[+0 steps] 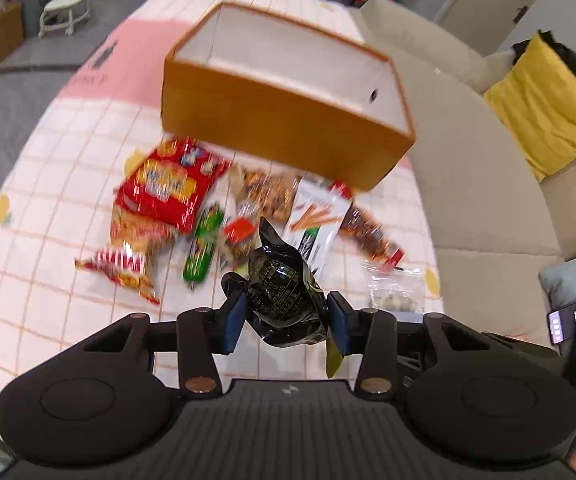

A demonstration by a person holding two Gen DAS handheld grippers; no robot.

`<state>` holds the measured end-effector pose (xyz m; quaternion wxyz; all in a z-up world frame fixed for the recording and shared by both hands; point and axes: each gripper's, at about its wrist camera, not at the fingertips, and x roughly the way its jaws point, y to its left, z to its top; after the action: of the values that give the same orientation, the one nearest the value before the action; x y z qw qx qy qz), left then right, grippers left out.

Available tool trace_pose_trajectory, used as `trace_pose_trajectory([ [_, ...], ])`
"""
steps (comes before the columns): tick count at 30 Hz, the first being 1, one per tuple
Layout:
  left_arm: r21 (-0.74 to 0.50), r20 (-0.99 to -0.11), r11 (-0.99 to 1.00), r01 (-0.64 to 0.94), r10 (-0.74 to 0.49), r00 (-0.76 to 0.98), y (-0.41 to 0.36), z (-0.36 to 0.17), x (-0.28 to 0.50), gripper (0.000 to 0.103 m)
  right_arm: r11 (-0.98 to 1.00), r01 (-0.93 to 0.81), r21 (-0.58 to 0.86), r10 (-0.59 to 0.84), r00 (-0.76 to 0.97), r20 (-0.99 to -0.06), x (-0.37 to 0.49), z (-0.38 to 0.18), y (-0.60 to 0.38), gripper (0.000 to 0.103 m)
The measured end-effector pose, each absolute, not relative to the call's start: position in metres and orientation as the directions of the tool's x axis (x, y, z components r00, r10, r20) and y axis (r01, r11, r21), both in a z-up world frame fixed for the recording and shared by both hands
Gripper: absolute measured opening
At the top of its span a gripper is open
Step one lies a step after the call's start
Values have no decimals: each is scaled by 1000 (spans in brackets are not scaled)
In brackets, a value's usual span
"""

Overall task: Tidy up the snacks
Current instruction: 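Carry both packets into the orange box and open both tools to release them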

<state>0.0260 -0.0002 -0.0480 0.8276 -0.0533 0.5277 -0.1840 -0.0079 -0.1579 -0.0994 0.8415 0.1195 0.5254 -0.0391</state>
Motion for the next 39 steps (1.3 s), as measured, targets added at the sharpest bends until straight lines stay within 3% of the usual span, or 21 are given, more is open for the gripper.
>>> trace_pose_trajectory([
  [10, -272, -782, 899, 344, -415, 465, -3, 18, 51, 50, 967, 159, 198, 60, 614, -787, -10, -9, -173, 52],
  [23, -237, -742, 873, 427, -446, 500, -33, 51, 136, 50, 978, 86, 191, 87, 662, -745, 91, 37, -200, 52],
  [29, -200, -774, 877, 437, -415, 478, -55, 35, 195, 50, 981, 28, 193, 131, 636, -760, 170, 26, -207, 52],
  [39, -105, -876, 896, 431, -288, 387, -80, -42, 264, 50, 986, 2, 165, 143, 492, -859, 261, -63, -209, 52],
])
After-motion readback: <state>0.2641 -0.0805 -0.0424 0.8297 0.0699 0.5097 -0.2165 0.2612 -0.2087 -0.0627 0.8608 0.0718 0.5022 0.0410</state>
